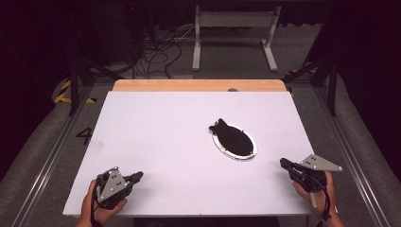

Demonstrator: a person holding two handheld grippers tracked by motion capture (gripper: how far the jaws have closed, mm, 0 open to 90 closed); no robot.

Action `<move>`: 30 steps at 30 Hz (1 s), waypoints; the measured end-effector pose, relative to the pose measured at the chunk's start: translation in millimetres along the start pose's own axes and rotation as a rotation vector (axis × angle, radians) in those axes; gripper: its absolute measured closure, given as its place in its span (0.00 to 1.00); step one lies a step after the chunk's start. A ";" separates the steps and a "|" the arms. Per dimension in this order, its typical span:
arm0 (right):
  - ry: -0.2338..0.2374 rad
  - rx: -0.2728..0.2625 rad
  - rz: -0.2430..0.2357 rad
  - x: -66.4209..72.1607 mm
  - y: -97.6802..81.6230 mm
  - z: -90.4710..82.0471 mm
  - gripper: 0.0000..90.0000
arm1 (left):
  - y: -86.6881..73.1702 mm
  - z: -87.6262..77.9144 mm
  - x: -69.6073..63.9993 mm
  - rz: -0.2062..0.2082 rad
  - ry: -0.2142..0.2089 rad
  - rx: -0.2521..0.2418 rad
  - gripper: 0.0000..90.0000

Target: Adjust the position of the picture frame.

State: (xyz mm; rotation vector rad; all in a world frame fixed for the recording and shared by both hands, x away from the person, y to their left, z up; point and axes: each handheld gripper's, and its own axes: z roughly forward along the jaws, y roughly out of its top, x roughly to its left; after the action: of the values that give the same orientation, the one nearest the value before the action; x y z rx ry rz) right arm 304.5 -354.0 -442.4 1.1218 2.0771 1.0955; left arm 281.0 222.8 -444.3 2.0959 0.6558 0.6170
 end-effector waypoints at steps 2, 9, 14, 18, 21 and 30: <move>0.006 0.004 0.008 -1.9 3.4 2.5 1.00 | 2.8 2.2 5.3 -0.014 -0.008 -0.007 1.00; 0.017 0.017 -0.010 -6.5 21.6 14.5 1.00 | 12.4 22.8 19.9 -0.046 -0.006 0.036 1.00; -0.007 0.022 -0.025 -11.6 37.7 30.3 1.00 | 25.9 41.9 29.2 -0.055 -0.016 0.044 1.00; -0.008 0.055 -0.009 -14.0 43.3 53.1 1.00 | 37.5 63.4 32.4 -0.048 -0.047 0.055 1.00; -0.007 0.082 0.008 -11.4 42.8 68.8 1.00 | 45.7 79.6 30.8 -0.042 -0.072 0.068 1.00; -0.032 0.149 0.024 -5.7 44.7 99.1 1.00 | 56.9 114.2 24.7 -0.020 -0.108 0.104 1.00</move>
State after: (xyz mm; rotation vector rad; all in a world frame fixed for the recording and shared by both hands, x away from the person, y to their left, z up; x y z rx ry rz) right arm 400.3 -304.4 -456.6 1.2297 2.1538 0.9401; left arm 384.3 144.5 -453.3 2.1992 0.6592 0.4630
